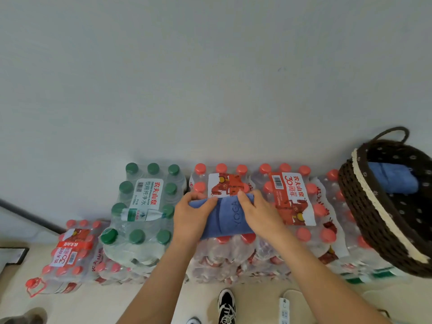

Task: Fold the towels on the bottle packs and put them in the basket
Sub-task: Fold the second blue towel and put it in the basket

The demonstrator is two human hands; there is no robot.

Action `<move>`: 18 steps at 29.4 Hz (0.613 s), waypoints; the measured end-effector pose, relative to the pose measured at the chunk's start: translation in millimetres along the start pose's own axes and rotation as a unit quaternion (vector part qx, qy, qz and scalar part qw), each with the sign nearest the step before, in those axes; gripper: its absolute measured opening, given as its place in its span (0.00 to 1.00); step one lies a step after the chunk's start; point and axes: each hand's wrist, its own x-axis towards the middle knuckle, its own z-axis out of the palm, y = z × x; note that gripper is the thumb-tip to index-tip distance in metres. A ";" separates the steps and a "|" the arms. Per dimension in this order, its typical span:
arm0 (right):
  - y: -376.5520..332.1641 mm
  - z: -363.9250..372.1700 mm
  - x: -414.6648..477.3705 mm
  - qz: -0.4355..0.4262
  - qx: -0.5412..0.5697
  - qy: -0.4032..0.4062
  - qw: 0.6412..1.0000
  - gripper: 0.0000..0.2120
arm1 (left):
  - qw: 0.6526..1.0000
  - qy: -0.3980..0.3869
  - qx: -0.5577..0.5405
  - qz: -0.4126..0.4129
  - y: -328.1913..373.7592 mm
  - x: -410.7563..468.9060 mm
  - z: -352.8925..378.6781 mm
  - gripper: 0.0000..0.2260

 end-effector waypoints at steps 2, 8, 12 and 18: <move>-7.5 1.0 -17.8 0.012 0.148 -0.006 0.989 0.19 | 0.992 -0.049 -0.095 -0.067 4.9 -7.9 -11.8 0.10; -22.6 -21.8 -65.8 0.005 0.317 0.083 0.945 0.13 | 0.963 -0.159 -0.191 -0.103 30.5 -28.3 -20.6 0.11; -11.8 -60.4 -84.6 -0.080 0.278 0.142 0.947 0.13 | 0.939 -0.287 -0.154 -0.107 51.8 -42.3 -6.7 0.14; 28.0 -134.5 -96.9 -0.172 0.235 0.221 0.931 0.13 | 0.905 -0.390 -0.167 0.013 93.0 -61.6 39.9 0.10</move>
